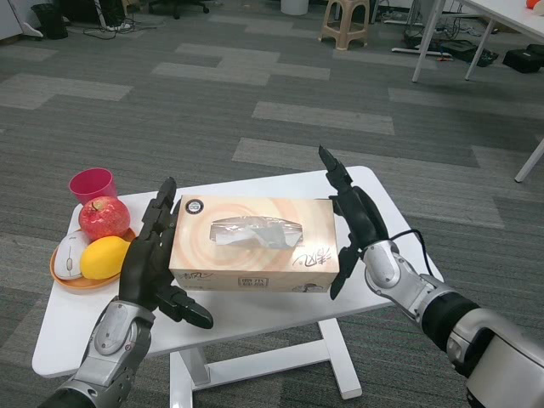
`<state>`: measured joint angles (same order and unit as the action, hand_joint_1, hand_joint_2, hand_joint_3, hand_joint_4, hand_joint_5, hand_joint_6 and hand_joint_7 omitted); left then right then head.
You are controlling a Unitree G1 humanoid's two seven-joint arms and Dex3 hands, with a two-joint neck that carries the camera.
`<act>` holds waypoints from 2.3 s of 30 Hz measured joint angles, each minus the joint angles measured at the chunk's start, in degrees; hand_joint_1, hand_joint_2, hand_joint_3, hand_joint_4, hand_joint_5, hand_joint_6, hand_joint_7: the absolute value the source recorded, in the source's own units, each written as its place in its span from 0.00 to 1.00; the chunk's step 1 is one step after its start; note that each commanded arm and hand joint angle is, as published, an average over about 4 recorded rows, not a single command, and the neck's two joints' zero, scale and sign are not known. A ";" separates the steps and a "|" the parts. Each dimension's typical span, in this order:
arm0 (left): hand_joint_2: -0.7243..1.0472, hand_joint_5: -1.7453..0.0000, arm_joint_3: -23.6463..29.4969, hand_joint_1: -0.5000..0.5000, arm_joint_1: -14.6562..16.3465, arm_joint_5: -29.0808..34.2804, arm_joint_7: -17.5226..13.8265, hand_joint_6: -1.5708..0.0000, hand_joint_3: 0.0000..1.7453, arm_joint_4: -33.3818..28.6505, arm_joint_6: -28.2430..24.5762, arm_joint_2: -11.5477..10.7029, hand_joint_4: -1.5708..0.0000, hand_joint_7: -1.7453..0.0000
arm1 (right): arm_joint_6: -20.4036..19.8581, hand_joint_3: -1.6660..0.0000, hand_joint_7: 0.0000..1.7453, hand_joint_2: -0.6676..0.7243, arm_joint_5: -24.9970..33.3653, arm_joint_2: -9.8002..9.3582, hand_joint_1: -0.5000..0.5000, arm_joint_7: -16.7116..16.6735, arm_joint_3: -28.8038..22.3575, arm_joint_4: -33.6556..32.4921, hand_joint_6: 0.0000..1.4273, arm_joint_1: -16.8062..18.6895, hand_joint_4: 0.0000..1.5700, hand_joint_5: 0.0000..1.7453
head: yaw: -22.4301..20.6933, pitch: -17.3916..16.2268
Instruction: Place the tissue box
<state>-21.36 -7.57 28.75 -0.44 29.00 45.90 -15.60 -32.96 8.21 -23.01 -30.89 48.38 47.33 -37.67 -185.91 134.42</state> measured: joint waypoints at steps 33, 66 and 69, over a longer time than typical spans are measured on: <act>0.20 0.87 -5.24 1.00 -5.63 0.01 -0.01 1.00 0.00 13.27 0.00 -0.28 1.00 1.00 | 0.23 1.00 0.00 1.00 0.09 8.68 0.08 -0.76 3.85 22.19 0.00 -5.66 0.63 0.00 | 1.28 -1.19; 0.20 0.87 -7.82 1.00 -7.00 2.24 -2.46 1.00 0.00 20.58 0.55 -0.17 1.00 1.00 | 1.95 0.98 0.00 0.89 0.52 13.59 0.14 -1.93 7.66 32.26 0.00 -7.45 0.09 0.00 | 2.50 -1.59; 0.20 0.85 -8.20 1.00 -7.60 2.30 -2.67 1.00 0.00 21.41 0.55 -0.17 1.00 1.00 | 2.00 1.00 0.00 0.91 0.55 13.84 0.14 -1.93 7.55 32.85 0.00 -7.47 0.09 0.00 | 2.60 -1.76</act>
<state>-29.57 -15.17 31.05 -3.11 50.41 46.45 -15.77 -30.96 8.76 -9.17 -32.82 55.94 80.18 -45.14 -183.31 132.65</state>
